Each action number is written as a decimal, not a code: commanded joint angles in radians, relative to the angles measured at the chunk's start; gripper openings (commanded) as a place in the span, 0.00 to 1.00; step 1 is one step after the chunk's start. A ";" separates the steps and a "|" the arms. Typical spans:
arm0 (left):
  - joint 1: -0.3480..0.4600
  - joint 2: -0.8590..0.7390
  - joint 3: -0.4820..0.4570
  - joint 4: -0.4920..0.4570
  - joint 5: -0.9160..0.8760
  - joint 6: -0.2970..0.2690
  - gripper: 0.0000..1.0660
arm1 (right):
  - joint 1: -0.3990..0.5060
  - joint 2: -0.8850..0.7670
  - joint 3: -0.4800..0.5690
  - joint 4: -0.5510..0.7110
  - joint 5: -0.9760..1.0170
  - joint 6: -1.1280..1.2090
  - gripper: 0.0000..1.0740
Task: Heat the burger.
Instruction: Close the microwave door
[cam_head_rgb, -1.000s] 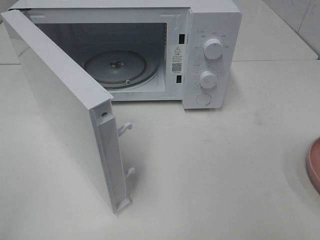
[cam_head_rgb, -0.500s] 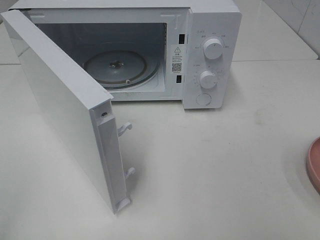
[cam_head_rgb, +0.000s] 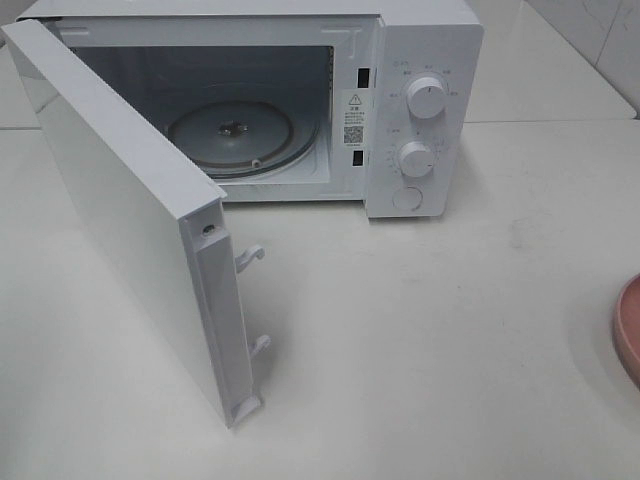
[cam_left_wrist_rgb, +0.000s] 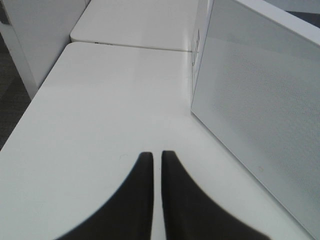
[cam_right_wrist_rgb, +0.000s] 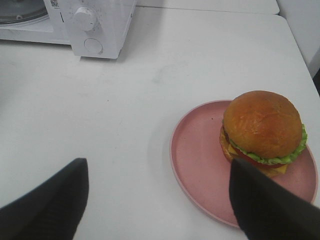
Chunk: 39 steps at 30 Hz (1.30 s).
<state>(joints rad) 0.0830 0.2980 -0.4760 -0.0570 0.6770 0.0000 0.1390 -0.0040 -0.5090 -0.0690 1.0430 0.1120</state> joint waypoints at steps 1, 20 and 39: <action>-0.004 0.045 0.050 -0.013 -0.177 0.000 0.00 | -0.007 -0.026 0.003 0.004 -0.006 -0.008 0.70; -0.004 0.378 0.310 0.015 -1.047 -0.012 0.00 | -0.007 -0.026 0.003 0.004 -0.006 -0.008 0.70; -0.004 0.874 0.282 0.436 -1.432 -0.318 0.00 | -0.007 -0.026 0.003 0.004 -0.006 -0.008 0.70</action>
<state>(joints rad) 0.0830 1.1210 -0.1790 0.3140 -0.6730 -0.2650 0.1390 -0.0040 -0.5090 -0.0690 1.0430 0.1120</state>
